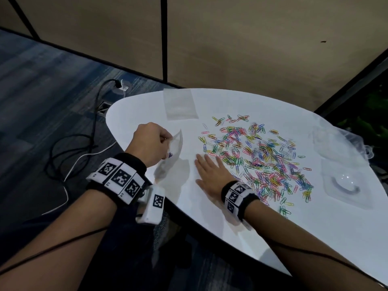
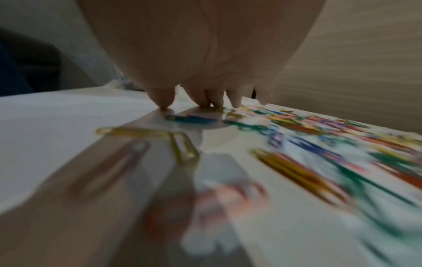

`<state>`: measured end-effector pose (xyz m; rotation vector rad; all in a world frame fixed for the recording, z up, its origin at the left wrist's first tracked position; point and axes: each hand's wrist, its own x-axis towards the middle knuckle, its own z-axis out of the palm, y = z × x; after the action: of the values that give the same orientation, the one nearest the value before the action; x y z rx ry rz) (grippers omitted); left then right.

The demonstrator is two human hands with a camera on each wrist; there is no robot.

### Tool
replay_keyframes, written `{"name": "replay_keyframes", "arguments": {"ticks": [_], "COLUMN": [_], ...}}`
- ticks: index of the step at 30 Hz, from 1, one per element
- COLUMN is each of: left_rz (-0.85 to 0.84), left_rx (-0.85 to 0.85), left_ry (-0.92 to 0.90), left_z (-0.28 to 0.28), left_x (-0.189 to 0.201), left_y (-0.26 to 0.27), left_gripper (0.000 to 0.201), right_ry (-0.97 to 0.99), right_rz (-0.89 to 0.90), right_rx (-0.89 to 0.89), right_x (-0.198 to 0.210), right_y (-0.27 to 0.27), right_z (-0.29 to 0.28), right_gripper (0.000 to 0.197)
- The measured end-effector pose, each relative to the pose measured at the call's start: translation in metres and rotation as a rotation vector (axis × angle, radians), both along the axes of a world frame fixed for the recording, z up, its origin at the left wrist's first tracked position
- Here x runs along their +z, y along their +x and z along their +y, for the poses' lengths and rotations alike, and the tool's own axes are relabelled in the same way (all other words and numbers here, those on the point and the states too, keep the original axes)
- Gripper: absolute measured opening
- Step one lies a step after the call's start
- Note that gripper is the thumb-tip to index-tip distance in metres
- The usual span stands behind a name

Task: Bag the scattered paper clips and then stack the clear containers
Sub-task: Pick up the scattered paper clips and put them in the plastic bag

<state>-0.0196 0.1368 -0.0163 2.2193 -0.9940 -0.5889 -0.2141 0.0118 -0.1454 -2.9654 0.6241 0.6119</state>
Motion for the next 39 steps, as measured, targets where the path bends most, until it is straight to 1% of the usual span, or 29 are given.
{"name": "replay_keyframes", "arguments": {"ticks": [2,4,6,8,9,10,11,12,13,14,15,18,21,23,24,26,27,28,29,30,32,33,34,36,37,39], "left_rz": [-0.007,-0.014,-0.017,-0.034,-0.039,-0.036,-0.037,-0.043,-0.05,-0.047,-0.033,0.029,0.031,0.034,0.037,0.049,0.059,0.069,0.078,0.085,0.093,0.096,0.103,0.116,0.117,0.114], "left_rx": [-0.027,-0.051,-0.08,-0.119,-0.132,-0.146,-0.157,-0.17,-0.183,-0.2,-0.218,-0.262,-0.286,-0.292,-0.291,-0.28,-0.273,-0.267,-0.26,-0.254,-0.249,-0.248,-0.245,-0.24,-0.242,-0.253], "left_ry": [0.013,0.03,0.045,0.071,0.085,0.096,0.106,0.121,0.135,0.146,0.155,0.183,0.194,0.194,0.191,0.182,0.178,0.171,0.163,0.154,0.138,0.129,0.12,0.106,0.103,0.095], "left_z": [-0.002,-0.003,-0.004,-0.005,-0.004,-0.005,-0.006,-0.006,-0.006,-0.006,-0.007,-0.007,-0.01,-0.012,-0.013,-0.016,-0.017,-0.019,-0.02,-0.021,-0.023,-0.024,-0.024,-0.024,-0.024,-0.023], "left_x": [0.001,0.003,0.005,0.006,0.005,0.005,0.004,0.004,0.003,0.001,-0.001,-0.004,-0.006,-0.008,-0.009,-0.012,-0.013,-0.014,-0.015,-0.016,-0.018,-0.019,-0.02,-0.023,-0.024,-0.025], "left_y": [-0.006,-0.012,-0.019,-0.027,-0.029,-0.034,-0.037,-0.041,-0.044,-0.047,-0.05,-0.057,-0.06,-0.06,-0.06,-0.061,-0.062,-0.063,-0.064,-0.065,-0.067,-0.068,-0.068,-0.067,-0.067,-0.065], "left_gripper": [0.019,0.018,0.018,0.019,0.02,0.022,0.023,0.024,0.024,0.025,0.024,0.024,0.025,0.025,0.026,0.027,0.027,0.027,0.026,0.026,0.025,0.024,0.023,0.021,0.021,0.024], "right_ry": [0.015,0.077,0.088,0.055,0.044,0.035,0.016,-0.01,-0.037,-0.028,-0.032,0.024,0.181,0.302,0.394,0.676,0.87,1.05,1.193,1.298,1.43,1.46,1.465,1.39,1.31,1.115], "right_rz": [0.042,0.053,0.063,0.048,0.029,-0.039,-0.124,-0.173,-0.187,-0.166,-0.164,-0.206,-0.306,-0.425,-0.501,-0.719,-0.854,-0.969,-1.049,-1.094,-1.123,-1.121,-1.118,-1.108,-1.087,-0.979], "right_rx": [-0.079,-0.125,-0.115,-0.078,-0.069,-0.075,-0.081,-0.092,-0.106,-0.143,-0.179,-0.342,-0.677,-0.88,-0.972,-1.133,-1.191,-1.226,-1.24,-1.236,-1.204,-1.19,-1.185,-1.181,-1.153,-1.018], "right_x": [0.002,0.006,0.005,-0.002,-0.005,-0.008,-0.012,-0.013,-0.012,-0.009,-0.006,0.01,0.026,0.034,0.041,0.058,0.067,0.076,0.082,0.088,0.093,0.092,0.09,0.083,0.078,0.072], "right_y": [-0.029,-0.047,-0.059,-0.067,-0.066,-0.068,-0.068,-0.068,-0.068,-0.068,-0.069,-0.071,-0.076,-0.084,-0.087,-0.084,-0.078,-0.07,-0.061,-0.052,-0.034,-0.026,-0.018,-0.009,-0.006,-0.006], "right_z": [0.001,0.008,0.015,0.014,0.013,0.011,0.008,0.007,0.004,0.002,-0.003,-0.02,-0.038,-0.048,-0.049,-0.045,-0.039,-0.032,-0.024,-0.014,0.005,0.014,0.021,0.032,0.034,0.034], "right_gripper": [0.068,0.068,0.067,0.063,0.062,0.059,0.051,0.037,0.022,0.013,0.01,0.013,0.019,0.019,0.019,0.012,0.006,0.007,0.012,0.013,0.006,0.005,0.005,0.006,0.006,0.01]}}
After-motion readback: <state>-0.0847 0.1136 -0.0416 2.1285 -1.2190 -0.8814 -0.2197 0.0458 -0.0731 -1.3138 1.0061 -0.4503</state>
